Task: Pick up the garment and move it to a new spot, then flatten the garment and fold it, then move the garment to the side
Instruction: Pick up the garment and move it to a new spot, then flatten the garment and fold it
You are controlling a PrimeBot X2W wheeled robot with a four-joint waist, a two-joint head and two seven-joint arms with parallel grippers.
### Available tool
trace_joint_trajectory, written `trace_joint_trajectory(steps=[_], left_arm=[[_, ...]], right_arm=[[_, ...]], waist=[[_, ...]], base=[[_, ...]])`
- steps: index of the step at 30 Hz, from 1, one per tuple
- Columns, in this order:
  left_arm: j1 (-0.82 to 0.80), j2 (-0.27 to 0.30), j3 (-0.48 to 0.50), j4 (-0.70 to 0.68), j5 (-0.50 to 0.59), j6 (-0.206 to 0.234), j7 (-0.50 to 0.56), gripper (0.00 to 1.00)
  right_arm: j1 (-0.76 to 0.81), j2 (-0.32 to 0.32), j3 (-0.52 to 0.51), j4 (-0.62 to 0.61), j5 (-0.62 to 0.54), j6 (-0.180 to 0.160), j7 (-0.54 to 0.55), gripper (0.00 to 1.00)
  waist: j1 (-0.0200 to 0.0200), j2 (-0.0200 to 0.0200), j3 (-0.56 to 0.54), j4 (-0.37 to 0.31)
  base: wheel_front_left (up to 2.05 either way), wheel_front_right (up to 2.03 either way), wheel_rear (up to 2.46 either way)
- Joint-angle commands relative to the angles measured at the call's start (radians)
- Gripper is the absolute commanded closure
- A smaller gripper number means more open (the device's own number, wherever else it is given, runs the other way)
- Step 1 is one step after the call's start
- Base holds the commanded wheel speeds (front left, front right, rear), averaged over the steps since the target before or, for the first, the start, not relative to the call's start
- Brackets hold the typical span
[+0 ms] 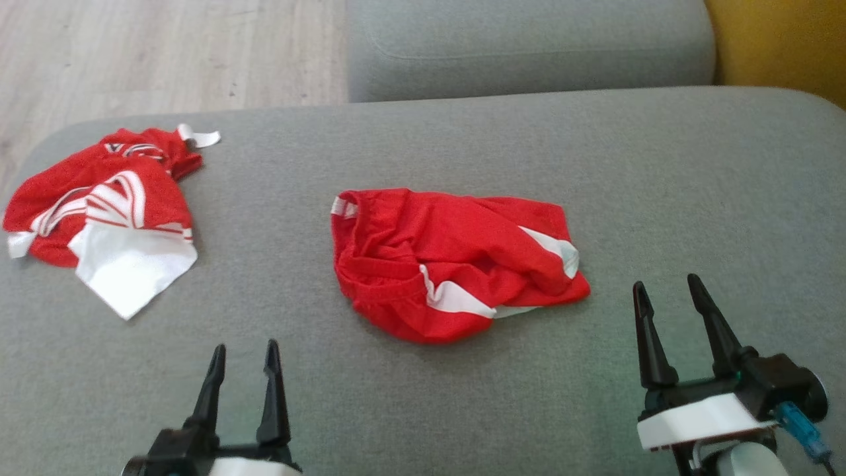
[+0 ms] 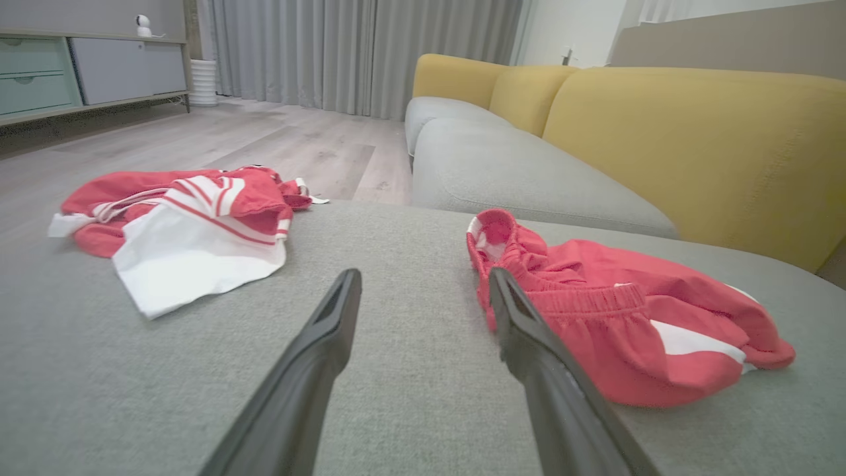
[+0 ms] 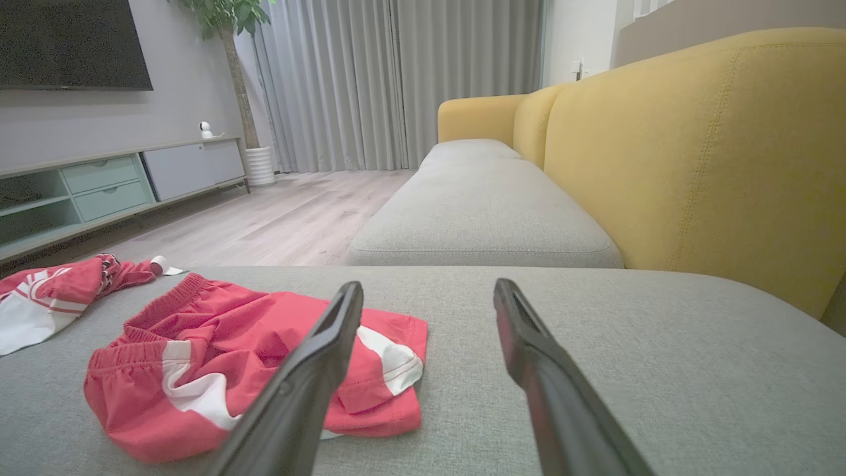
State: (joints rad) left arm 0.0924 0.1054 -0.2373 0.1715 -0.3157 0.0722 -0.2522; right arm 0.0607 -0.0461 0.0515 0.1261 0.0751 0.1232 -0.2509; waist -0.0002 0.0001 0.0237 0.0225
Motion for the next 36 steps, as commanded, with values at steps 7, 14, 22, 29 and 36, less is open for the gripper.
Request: trace_joint_trajectory(steps=[7,14,22,29,36], left_arm=[[0.000,-0.011,0.057,-0.052,0.011,0.001,-0.009,0.00],[0.007,-0.020,0.069,-0.038,0.021,-0.005,-0.009,0.00],[0.002,-0.024,0.070,-0.023,0.030,-0.009,-0.009,0.00],[-0.006,-0.027,0.075,-0.022,0.037,-0.012,-0.010,0.00],[-0.012,-0.029,0.079,-0.030,0.046,-0.015,-0.010,0.00]], right_arm=[[0.002,-0.004,0.021,-0.014,0.023,0.008,-0.011,0.00],[-0.001,-0.004,0.029,0.001,0.026,0.008,-0.011,0.00],[-0.007,-0.004,0.026,0.003,0.019,0.008,-0.011,0.00],[-0.014,-0.004,0.021,0.006,0.018,0.008,-0.011,0.00],[-0.023,-0.004,0.021,0.005,0.017,0.008,-0.011,0.00]], waist=[[0.0002,-0.0001,-0.012,0.017],[0.0002,-0.0001,-0.010,0.007],[0.0002,-0.0001,-0.002,0.002],[0.0002,-0.0001,0.008,0.004],[0.0002,-0.0001,0.022,0.004]], base=[[0.00,0.00,0.00],[0.00,0.00,0.00],[0.00,0.00,0.00],[0.00,0.00,0.00],[0.00,0.00,0.00]])
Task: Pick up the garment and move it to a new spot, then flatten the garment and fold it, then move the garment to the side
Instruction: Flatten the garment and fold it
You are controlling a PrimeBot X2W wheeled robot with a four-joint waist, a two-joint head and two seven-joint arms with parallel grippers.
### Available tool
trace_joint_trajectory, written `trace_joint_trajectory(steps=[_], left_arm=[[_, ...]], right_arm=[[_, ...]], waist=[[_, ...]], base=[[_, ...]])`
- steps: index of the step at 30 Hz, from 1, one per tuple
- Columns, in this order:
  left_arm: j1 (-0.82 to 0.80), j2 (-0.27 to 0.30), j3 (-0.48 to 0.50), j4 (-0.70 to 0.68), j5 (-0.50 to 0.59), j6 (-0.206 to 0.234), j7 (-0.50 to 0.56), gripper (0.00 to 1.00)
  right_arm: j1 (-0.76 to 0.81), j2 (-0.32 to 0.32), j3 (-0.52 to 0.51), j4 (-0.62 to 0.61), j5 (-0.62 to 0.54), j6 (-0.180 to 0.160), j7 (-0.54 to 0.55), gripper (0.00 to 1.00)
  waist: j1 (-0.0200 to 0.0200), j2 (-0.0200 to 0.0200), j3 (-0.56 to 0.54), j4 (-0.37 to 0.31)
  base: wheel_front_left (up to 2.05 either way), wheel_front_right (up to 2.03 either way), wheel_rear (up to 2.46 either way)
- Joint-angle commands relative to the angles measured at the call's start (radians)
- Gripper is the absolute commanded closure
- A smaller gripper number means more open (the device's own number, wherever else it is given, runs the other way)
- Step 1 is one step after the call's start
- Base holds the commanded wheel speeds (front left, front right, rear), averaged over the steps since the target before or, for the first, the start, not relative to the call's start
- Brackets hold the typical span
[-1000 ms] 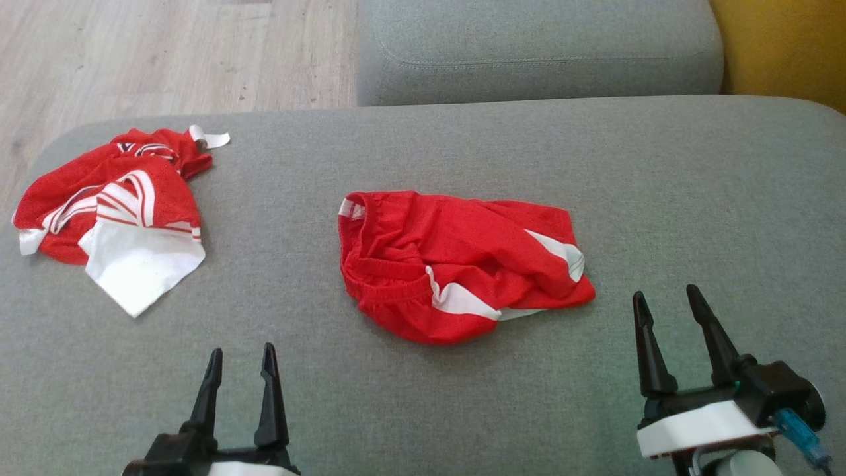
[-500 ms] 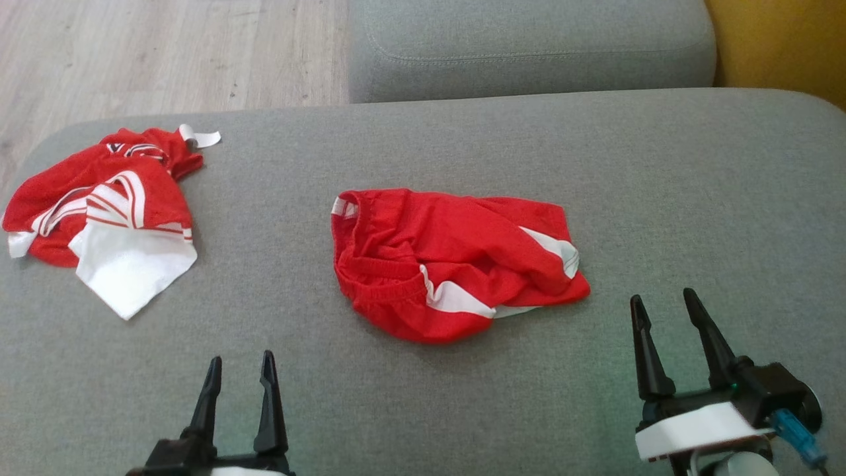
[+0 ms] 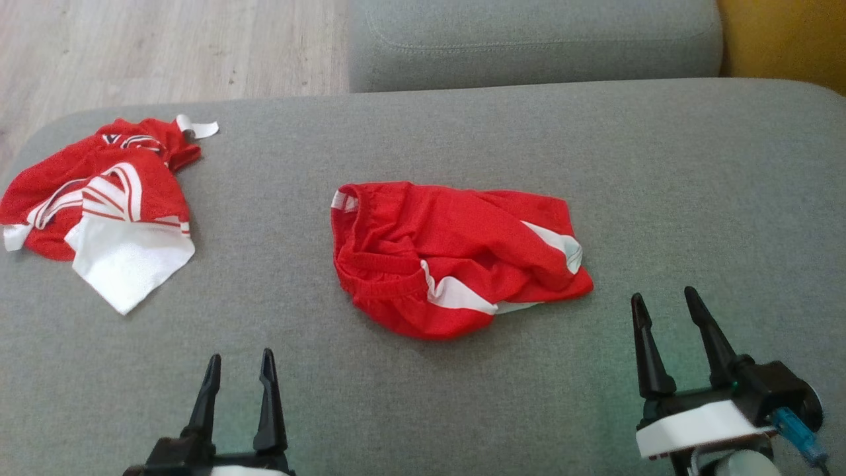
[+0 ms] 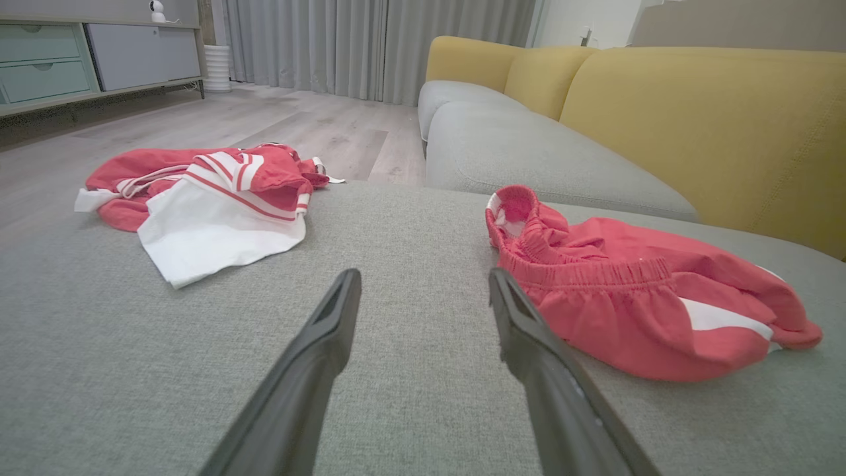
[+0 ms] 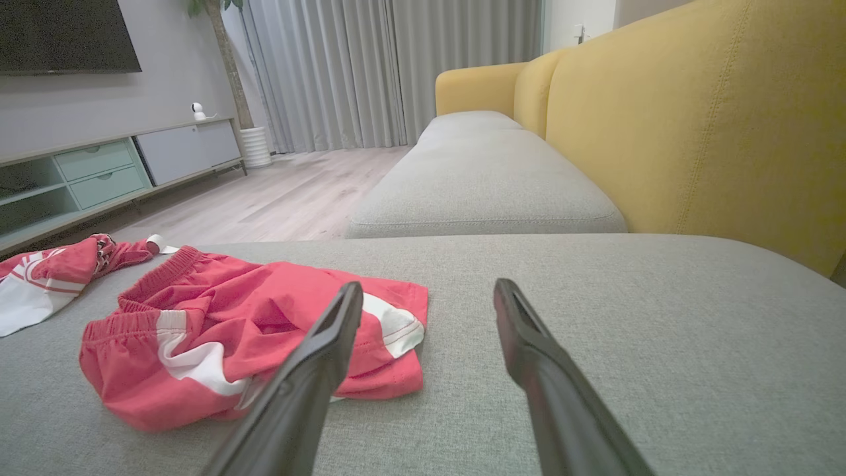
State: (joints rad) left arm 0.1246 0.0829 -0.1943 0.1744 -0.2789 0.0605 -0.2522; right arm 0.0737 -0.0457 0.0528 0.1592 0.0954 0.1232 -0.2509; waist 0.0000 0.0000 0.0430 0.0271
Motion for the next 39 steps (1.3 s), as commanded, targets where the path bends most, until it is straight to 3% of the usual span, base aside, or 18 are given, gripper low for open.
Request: trace_joint_trajectory(steps=[1,8,12,20,30,38,39], left_arm=[[-0.046,-0.007,0.037,-0.035,0.010,-0.003,-0.010,0.00],[-0.089,-0.005,0.004,-0.036,0.040,-0.016,-0.008,0.00],[-0.176,-0.012,-0.066,-0.041,0.061,-0.048,0.021,0.00],[-0.364,-0.028,-0.236,0.035,0.074,-0.106,0.215,0.00],[-0.468,0.007,-0.252,0.190,0.108,-0.075,0.395,0.00],[-0.422,0.020,-0.272,0.187,0.087,-0.091,0.425,0.00],[-0.415,0.021,-0.275,0.186,0.085,-0.092,0.426,0.07]], right_arm=[[-0.037,-0.004,0.020,-0.028,-0.004,0.008,-0.011,0.00],[-0.051,-0.004,0.010,-0.033,-0.008,0.008,-0.011,0.00],[-0.058,-0.004,0.005,-0.035,-0.015,0.008,-0.011,0.00],[-0.076,-0.004,0.033,-0.032,-0.017,0.008,-0.011,0.00],[-0.089,-0.004,0.031,-0.034,-0.013,0.008,-0.011,0.00],[-0.082,-0.004,0.027,-0.031,-0.006,0.008,-0.011,0.00],[-0.082,-0.004,0.029,-0.031,-0.006,0.008,-0.011,0.00]], waist=[[0.0000,0.0000,0.006,-0.002],[0.0000,0.0000,0.035,-0.011],[0.0000,0.0000,0.051,-0.017],[0.0000,0.0000,0.084,-0.056],[0.0000,0.0000,0.135,-0.116],[0.0000,0.0000,0.130,-0.107],[0.0000,0.0000,0.126,-0.104]], base=[[0.00,0.00,0.00],[0.00,0.00,0.00],[0.00,0.00,0.00],[0.00,0.00,0.00],[0.00,0.00,0.00],[0.00,0.00,0.00],[0.00,0.00,0.00]])
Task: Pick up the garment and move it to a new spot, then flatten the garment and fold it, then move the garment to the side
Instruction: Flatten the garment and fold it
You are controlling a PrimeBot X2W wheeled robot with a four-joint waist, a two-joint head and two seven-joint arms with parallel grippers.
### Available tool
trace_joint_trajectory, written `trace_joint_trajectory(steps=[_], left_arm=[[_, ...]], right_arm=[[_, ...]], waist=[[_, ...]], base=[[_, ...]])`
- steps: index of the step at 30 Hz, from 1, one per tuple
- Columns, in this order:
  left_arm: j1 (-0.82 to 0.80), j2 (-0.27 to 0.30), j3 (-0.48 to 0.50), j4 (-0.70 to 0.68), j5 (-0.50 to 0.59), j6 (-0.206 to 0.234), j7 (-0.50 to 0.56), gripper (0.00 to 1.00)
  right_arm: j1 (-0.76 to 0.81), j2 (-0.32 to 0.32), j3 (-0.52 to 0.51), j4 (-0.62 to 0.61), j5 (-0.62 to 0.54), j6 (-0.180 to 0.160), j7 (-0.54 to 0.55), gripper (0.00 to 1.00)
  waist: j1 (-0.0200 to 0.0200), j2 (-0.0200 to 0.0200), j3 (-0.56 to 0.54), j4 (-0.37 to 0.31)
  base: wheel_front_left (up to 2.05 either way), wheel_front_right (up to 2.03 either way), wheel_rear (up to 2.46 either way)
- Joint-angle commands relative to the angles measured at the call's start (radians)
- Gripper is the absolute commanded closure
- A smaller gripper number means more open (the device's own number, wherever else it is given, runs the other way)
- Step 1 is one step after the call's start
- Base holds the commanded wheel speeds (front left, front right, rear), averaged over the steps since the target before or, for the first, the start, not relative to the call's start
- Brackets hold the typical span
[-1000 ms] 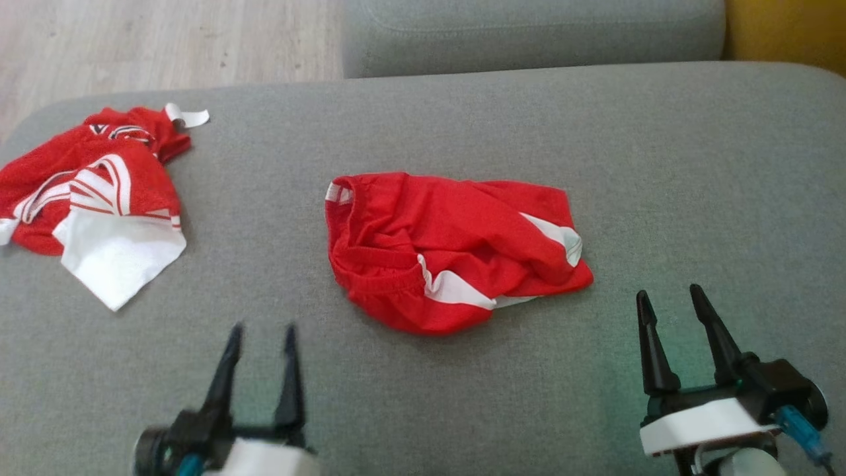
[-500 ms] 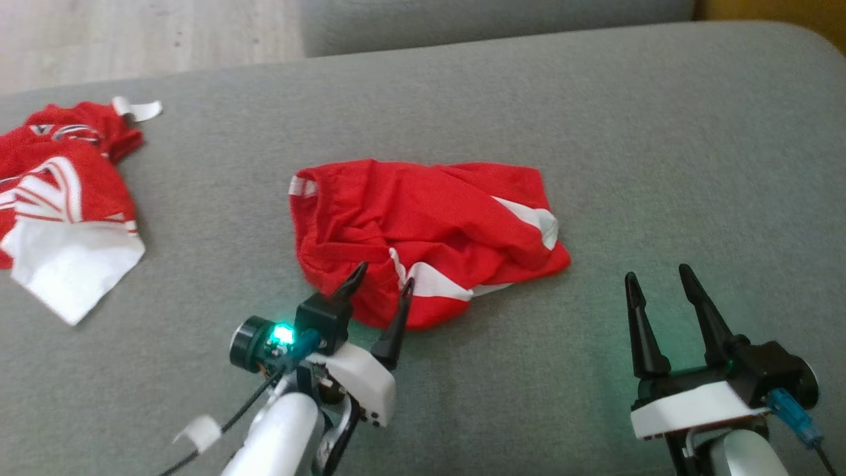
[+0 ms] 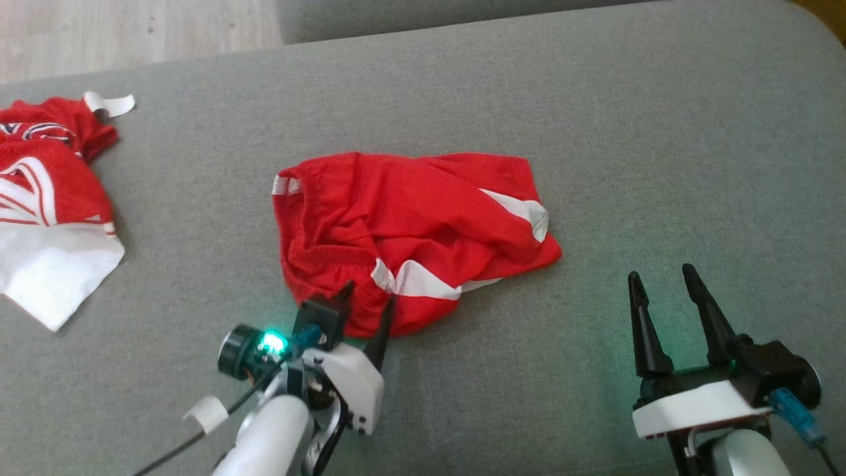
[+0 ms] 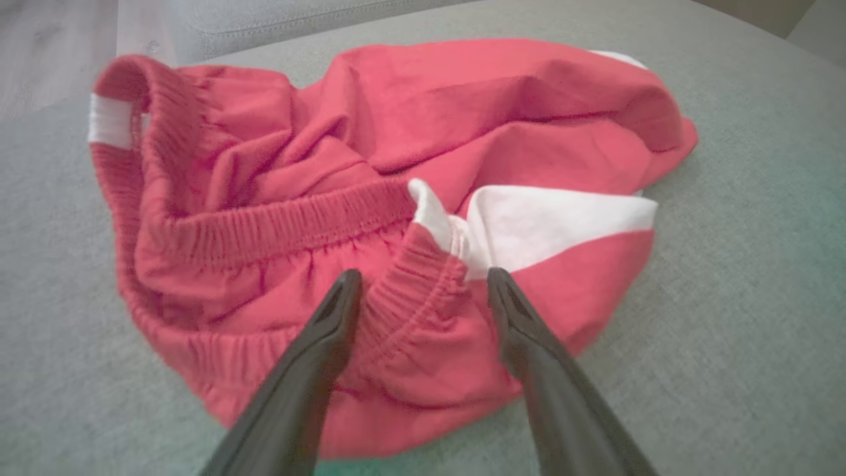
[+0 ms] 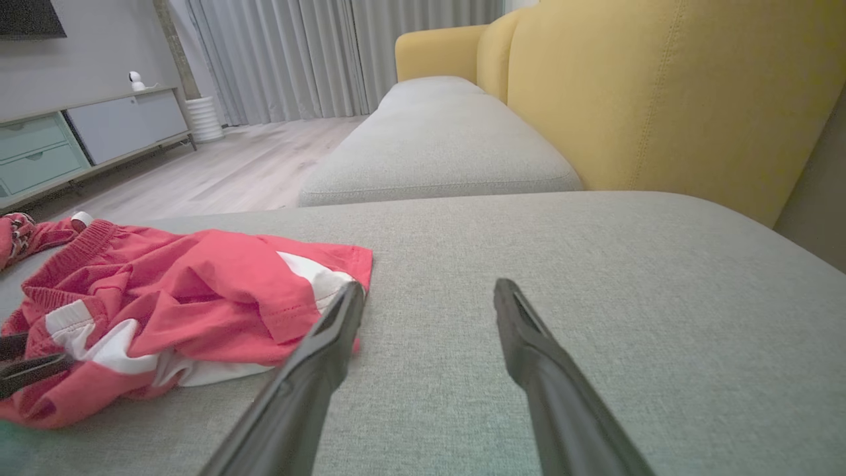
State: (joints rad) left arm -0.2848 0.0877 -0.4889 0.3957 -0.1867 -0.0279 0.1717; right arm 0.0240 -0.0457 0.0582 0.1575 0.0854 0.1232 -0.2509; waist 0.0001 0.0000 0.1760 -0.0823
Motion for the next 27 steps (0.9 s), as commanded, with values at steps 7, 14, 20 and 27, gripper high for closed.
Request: trace_joint_trajectory(steps=[7,14,20,27], left_arm=[[0.034,0.012,0.012,-0.051,-0.030,-0.006,-0.031,1.00],[0.094,0.021,0.045,-0.110,-0.055,0.026,-0.105,1.00],[0.219,0.035,0.169,-0.188,-0.161,0.091,-0.160,1.00],[0.279,0.055,0.240,-0.145,-0.210,0.121,-0.199,1.00]], right_arm=[[-0.024,-0.004,0.031,-0.023,0.004,0.008,-0.011,0.00],[-0.007,-0.004,0.021,-0.017,0.001,0.008,-0.011,0.00],[0.019,-0.004,-0.007,-0.016,-0.005,0.008,-0.011,0.00],[0.024,-0.004,-0.018,-0.010,-0.017,0.008,-0.011,0.00]], waist=[[-0.0001,0.0000,-0.041,0.019],[-0.0001,0.0000,-0.067,0.033],[-0.0001,0.0000,-0.080,0.053],[-0.0001,0.0000,-0.084,0.063]], base=[[0.00,0.00,0.00],[0.00,0.00,0.00],[0.00,0.00,0.00],[0.00,0.00,0.00]])
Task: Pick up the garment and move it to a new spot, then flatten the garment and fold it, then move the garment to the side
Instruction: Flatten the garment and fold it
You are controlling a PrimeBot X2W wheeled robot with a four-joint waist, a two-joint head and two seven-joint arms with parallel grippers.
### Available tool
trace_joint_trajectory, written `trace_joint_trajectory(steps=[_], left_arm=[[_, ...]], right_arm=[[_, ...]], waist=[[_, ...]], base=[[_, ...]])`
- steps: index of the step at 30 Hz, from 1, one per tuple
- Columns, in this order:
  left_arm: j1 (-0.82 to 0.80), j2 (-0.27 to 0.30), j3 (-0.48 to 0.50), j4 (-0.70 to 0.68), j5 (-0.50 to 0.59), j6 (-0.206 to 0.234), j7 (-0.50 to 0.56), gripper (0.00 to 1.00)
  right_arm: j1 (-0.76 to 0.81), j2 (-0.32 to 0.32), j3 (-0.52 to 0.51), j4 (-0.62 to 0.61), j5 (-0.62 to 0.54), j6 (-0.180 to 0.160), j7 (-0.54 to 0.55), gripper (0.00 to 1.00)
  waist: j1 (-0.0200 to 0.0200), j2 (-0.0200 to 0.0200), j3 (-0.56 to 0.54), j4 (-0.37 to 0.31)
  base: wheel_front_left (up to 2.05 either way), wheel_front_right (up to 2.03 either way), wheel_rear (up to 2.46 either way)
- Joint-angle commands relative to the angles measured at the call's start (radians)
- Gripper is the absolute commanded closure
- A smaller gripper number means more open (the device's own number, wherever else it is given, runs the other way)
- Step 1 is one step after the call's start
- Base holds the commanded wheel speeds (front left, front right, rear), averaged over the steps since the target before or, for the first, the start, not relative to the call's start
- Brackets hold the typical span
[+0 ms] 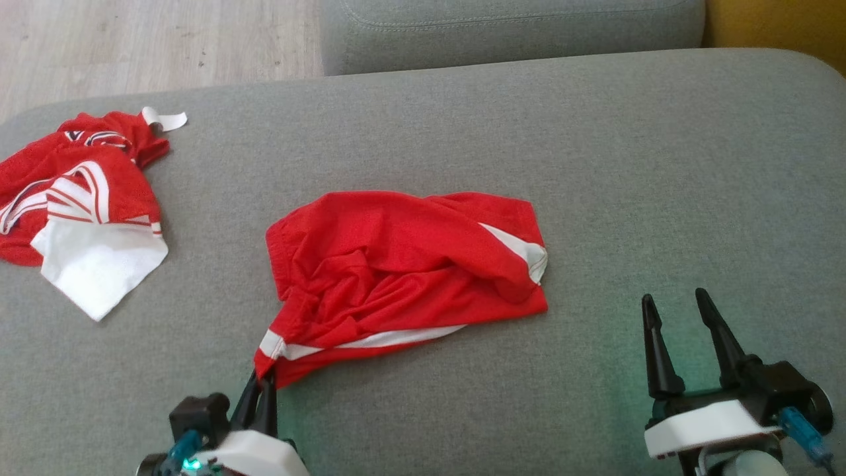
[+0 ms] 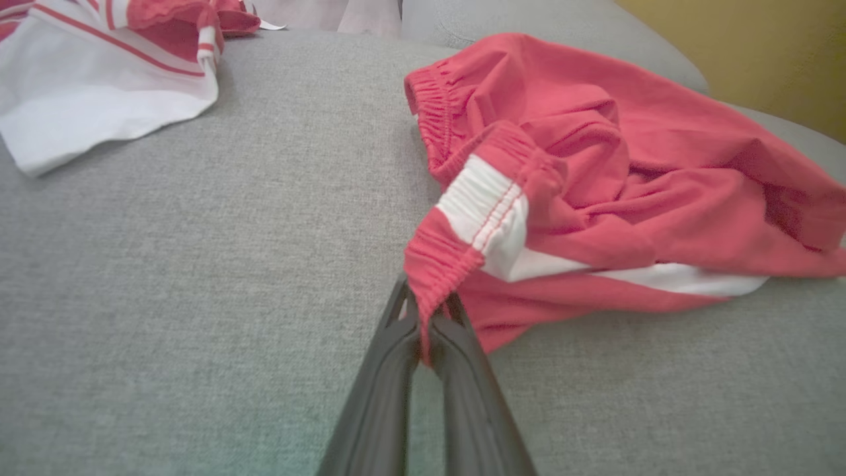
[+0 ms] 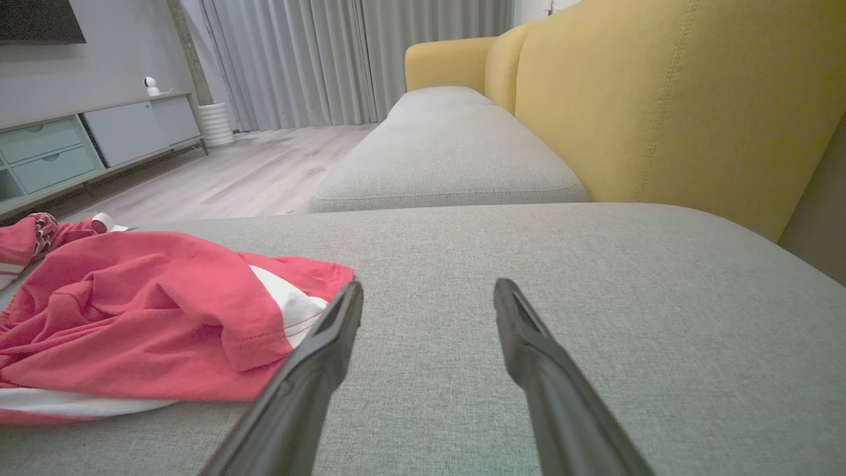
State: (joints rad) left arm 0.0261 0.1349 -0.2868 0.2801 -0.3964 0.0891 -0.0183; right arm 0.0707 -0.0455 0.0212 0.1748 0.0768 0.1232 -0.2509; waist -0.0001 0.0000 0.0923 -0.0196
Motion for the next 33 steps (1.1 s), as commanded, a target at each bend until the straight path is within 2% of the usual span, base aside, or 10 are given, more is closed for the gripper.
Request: trace_joint_trajectory(steps=[1,2,3,4,5,6,16,24,30,33], left_arm=[[-0.033,0.005,0.040,-0.017,-0.004,0.005,-0.017,1.00],[-0.035,0.002,0.042,-0.005,-0.007,0.004,-0.026,1.00],[-0.039,0.000,0.042,0.008,-0.007,0.004,-0.036,0.92],[-0.043,-0.002,0.041,0.020,-0.004,0.005,-0.048,0.78],[-0.048,-0.005,0.041,0.030,-0.002,0.006,-0.062,0.22],[-0.054,-0.009,0.040,0.037,-0.002,0.005,-0.077,0.00],[-0.100,-0.023,0.043,0.030,0.006,0.002,-0.195,0.00],[-0.084,-0.013,0.034,-0.055,0.020,0.004,-0.213,0.00],[-0.068,-0.027,0.017,-0.119,0.020,0.018,-0.216,0.00],[-0.069,-0.032,0.010,-0.127,0.019,0.021,-0.216,0.00]], right_arm=[[-0.023,-0.005,0.019,-0.027,-0.010,0.008,-0.011,0.00],[-0.024,-0.005,0.021,-0.026,-0.012,0.008,-0.011,0.00],[-0.026,-0.005,0.024,-0.025,-0.014,0.008,-0.011,0.00],[-0.027,-0.005,0.027,-0.023,-0.016,0.008,-0.011,0.00],[-0.029,-0.005,0.030,-0.022,-0.018,0.008,-0.011,0.00],[-0.032,-0.005,0.033,-0.020,-0.020,0.008,-0.011,0.00],[-0.091,-0.005,0.093,0.008,-0.052,0.008,-0.011,0.00],[-0.229,-0.005,0.182,0.178,-0.133,0.008,0.034,0.00],[-0.299,-0.013,0.194,0.322,-0.137,0.008,0.064,0.00],[-0.314,-0.020,0.190,0.341,-0.135,0.008,0.061,0.00]], waist=[[0.0001,0.0000,0.000,0.001],[0.0001,0.0000,0.000,0.002],[0.0001,0.0000,0.000,0.003],[0.0001,0.0000,-0.001,0.005],[0.0001,0.0000,-0.001,0.006],[0.0001,0.0000,0.000,0.008],[0.0001,0.0000,0.009,0.063],[0.0001,0.0000,0.034,0.131],[0.0001,0.0000,0.066,0.196],[0.0001,0.0000,0.072,0.209]], base=[[0.00,0.00,0.00],[0.00,0.00,0.00],[0.00,0.00,0.00],[0.00,0.00,0.00],[0.00,0.00,0.00],[0.00,0.00,0.00],[0.00,0.00,0.00],[0.00,0.00,0.00],[0.00,0.00,0.00],[0.00,0.00,0.00]])
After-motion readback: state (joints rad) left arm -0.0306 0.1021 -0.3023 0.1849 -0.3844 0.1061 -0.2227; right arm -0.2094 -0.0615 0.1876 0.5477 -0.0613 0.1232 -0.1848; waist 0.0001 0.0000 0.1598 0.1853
